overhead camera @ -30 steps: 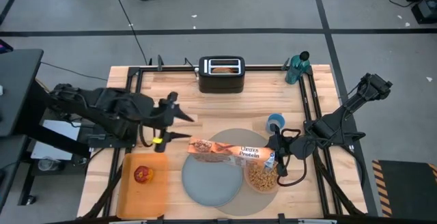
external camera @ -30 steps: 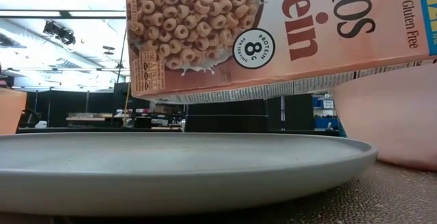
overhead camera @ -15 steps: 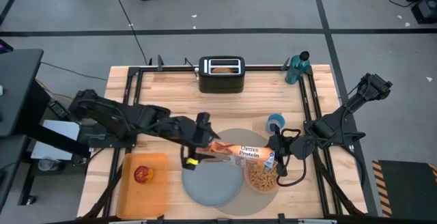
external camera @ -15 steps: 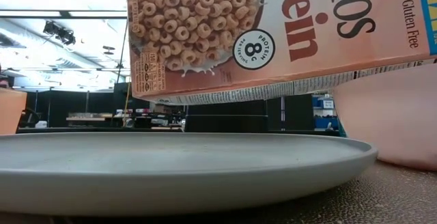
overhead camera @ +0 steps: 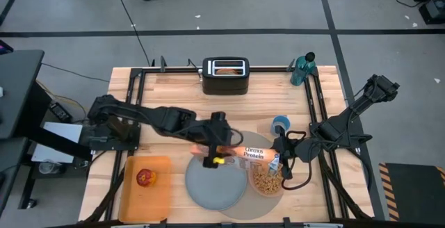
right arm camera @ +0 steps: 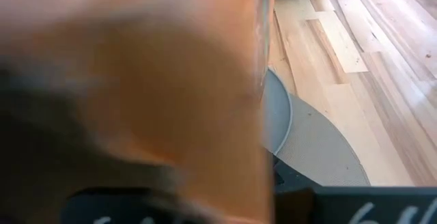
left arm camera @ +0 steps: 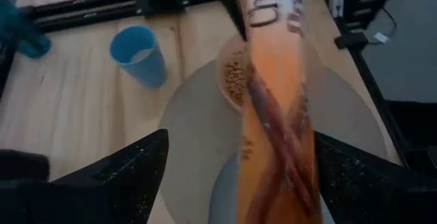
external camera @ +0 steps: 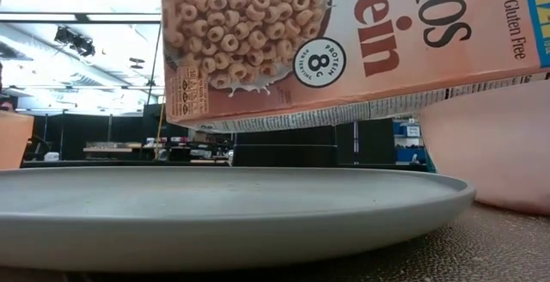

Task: Arrange a breakfast setting
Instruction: Pour the cereal from the cereal box into the orange bowl

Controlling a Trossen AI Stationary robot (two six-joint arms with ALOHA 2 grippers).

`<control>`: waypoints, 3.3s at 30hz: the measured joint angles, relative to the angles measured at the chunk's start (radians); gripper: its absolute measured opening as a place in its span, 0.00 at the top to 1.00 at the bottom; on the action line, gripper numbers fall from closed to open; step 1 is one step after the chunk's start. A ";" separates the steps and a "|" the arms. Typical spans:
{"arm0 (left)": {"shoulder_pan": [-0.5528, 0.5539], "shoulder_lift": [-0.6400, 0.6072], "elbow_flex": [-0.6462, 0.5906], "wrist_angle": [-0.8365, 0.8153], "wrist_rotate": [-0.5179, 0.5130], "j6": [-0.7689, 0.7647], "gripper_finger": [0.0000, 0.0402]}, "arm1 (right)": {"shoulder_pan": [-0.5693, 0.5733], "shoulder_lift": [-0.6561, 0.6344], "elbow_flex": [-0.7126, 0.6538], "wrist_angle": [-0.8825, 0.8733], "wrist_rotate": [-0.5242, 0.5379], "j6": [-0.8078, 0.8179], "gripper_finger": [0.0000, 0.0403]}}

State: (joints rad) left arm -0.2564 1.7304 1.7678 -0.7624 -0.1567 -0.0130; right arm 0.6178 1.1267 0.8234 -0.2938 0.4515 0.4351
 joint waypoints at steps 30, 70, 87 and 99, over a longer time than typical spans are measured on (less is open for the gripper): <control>0.016 0.043 0.000 -0.053 0.111 0.033 0.94 | 0.016 0.000 0.000 0.070 -0.006 -0.079 0.88; -0.088 -0.118 -0.200 0.160 -0.113 0.024 0.97 | 0.300 -0.408 0.000 0.209 0.339 -0.487 0.59; -0.228 -0.672 -0.825 0.578 -0.577 -0.055 0.97 | 0.363 -0.297 0.000 0.210 0.545 -0.433 0.59; -0.194 -1.016 -1.186 0.881 -0.892 0.071 0.97 | 0.319 -0.176 0.000 0.224 0.555 -0.375 0.59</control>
State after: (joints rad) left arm -0.4507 0.7146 0.5822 0.1185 -1.0483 0.0583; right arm 0.9366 0.9505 0.8230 -0.0702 1.0061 0.0605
